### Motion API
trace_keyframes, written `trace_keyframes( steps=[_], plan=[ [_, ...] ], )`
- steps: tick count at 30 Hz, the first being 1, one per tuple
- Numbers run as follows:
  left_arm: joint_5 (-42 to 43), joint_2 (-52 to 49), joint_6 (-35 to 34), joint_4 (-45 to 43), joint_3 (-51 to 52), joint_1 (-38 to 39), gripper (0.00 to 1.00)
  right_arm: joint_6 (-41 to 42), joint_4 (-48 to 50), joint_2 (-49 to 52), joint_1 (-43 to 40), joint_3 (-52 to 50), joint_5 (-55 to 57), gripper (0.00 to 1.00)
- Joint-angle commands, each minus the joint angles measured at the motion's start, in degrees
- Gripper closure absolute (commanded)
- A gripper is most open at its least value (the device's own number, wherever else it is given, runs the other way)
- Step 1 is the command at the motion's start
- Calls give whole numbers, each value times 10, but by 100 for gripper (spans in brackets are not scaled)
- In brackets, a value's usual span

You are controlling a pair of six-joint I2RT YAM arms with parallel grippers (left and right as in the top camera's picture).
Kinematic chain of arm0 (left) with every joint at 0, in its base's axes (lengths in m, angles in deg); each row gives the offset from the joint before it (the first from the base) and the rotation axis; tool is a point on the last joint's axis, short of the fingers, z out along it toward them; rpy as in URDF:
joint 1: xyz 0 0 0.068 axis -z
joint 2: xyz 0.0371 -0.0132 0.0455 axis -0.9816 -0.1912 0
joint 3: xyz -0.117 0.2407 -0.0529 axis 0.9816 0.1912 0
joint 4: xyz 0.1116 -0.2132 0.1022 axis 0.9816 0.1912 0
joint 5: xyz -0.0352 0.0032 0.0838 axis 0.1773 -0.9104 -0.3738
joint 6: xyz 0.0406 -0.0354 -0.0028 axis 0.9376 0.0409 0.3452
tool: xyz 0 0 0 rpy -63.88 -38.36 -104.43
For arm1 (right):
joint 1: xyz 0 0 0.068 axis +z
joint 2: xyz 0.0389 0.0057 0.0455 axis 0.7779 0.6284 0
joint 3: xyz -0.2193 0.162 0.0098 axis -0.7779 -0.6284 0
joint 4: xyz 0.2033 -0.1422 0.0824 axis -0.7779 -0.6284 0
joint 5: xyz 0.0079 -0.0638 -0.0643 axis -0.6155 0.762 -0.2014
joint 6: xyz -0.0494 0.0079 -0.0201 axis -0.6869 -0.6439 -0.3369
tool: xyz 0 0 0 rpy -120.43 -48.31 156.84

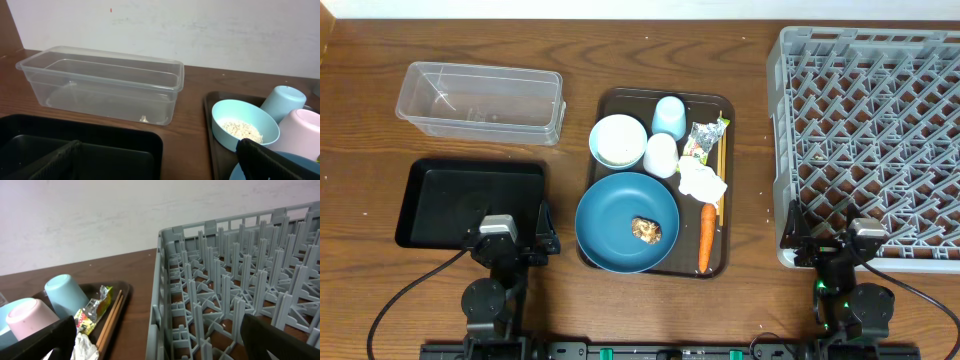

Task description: Sort waste into correct bins and load items into the dishwasher rack

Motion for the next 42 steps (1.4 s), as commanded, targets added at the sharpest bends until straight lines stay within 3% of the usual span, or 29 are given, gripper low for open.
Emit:
trace_keyframes(
  steps=[1, 19, 21, 22, 25, 27, 33, 37, 42],
  plan=[
    [-5, 4, 10, 11, 15, 2, 2, -6, -2, -3, -9, -1, -2, 1],
    [-3, 4, 8, 10, 15, 2, 2, -6, -2, -3, -9, -1, -2, 1],
    [65, 4, -70, 3, 15, 2, 2, -6, -2, -3, -9, -1, -2, 1],
    [141, 4, -156, -3, 15, 2, 2, -6, -2, -3, -9, -1, -2, 1],
    [282, 4, -321, -5, 15, 2, 2, -6, -2, -3, -9, -1, -2, 1],
    [295, 4, -382, -7, 15, 2, 2, -6, -2, -3, -9, -1, -2, 1],
    [294, 4, -441, -93, 15, 1, 2, -6, -2, -3, -9, -1, -2, 1],
    [340, 4, -454, -164, 14, 1, 2, -6, -2, -3, -9, -1, -2, 1],
    [362, -3, -454, -138, -21, 1, 2, -6, -2, -3, -9, -1, -2, 1]
  ],
)
